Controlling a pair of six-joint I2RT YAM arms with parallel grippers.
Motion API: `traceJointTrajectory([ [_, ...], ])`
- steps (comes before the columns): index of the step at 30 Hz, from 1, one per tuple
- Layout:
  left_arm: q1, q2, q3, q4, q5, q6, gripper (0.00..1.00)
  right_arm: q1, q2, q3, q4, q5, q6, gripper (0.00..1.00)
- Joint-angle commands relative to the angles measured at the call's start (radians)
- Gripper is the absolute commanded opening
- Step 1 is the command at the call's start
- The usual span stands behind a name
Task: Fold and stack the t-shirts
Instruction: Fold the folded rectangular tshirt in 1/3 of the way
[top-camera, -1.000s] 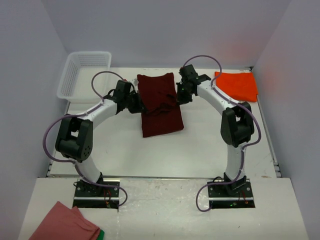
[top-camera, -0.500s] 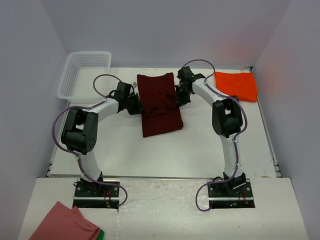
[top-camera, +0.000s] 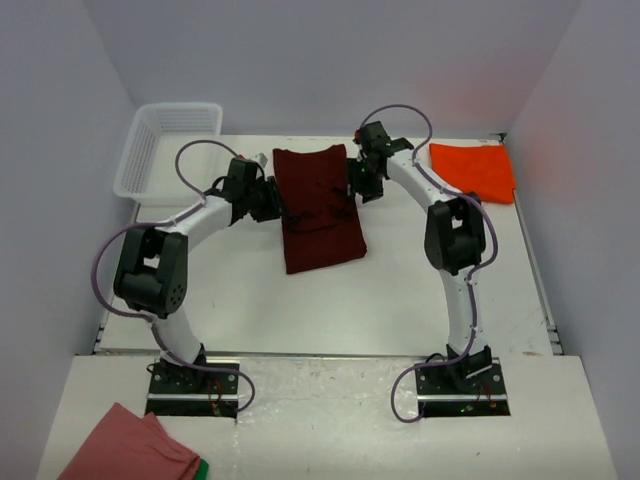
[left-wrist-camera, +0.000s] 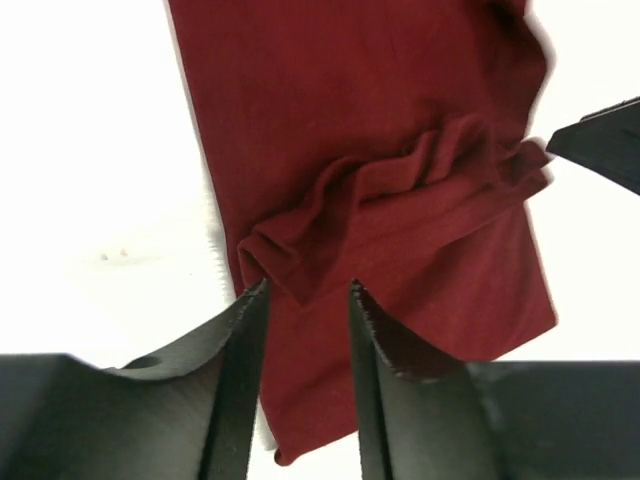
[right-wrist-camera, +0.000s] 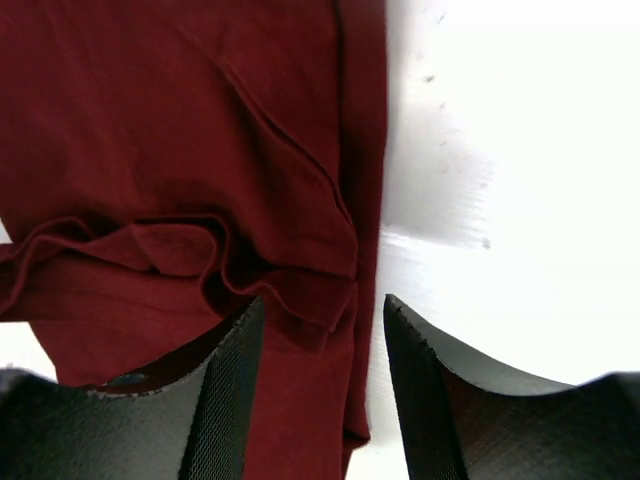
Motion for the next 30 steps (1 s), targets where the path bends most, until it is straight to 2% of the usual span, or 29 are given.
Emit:
traceJointTrajectory([
  [1, -0.015, -0.17, 0.0, 0.062, -0.11, 0.035, 0.41, -0.012, -0.148, 0.063, -0.038, 0.063, -0.034, 0.53],
  [4, -0.036, -0.254, -0.032, 0.055, -0.124, 0.032, 0.47, -0.009, -0.286, -0.071, -0.035, 0.03, -0.022, 0.54],
  [5, -0.042, -0.265, -0.038, 0.051, -0.11, 0.027, 0.48, -0.009, -0.286, -0.119, -0.017, 0.017, -0.014, 0.54],
  [9, -0.113, -0.276, -0.066, 0.051, 0.006, 0.009, 0.44, -0.004, -0.458, -0.344, 0.063, -0.084, 0.03, 0.54],
  [10, -0.137, -0.27, -0.072, 0.055, 0.01, 0.009, 0.32, -0.001, -0.476, -0.384, 0.096, -0.128, 0.036, 0.47],
  [11, -0.182, -0.263, -0.084, 0.081, 0.02, 0.01, 0.22, 0.006, -0.492, -0.453, 0.112, -0.153, 0.049, 0.31],
  [12, -0.199, -0.237, -0.091, 0.1, 0.063, 0.001, 0.09, 0.012, -0.515, -0.485, 0.127, -0.174, 0.058, 0.0],
  [13, -0.214, -0.218, -0.095, 0.118, 0.088, -0.008, 0.0, 0.017, -0.529, -0.518, 0.176, -0.19, 0.065, 0.0],
  [14, -0.229, -0.198, -0.103, 0.159, 0.112, -0.019, 0.0, 0.028, -0.539, -0.588, 0.211, -0.242, 0.081, 0.0],
  [18, -0.24, -0.093, -0.109, 0.285, 0.226, -0.059, 0.0, 0.039, -0.515, -0.671, 0.322, -0.328, 0.125, 0.0],
  [30, -0.24, 0.13, 0.029, 0.246, 0.189, -0.013, 0.0, 0.063, -0.369, -0.642, 0.348, -0.346, 0.144, 0.0],
])
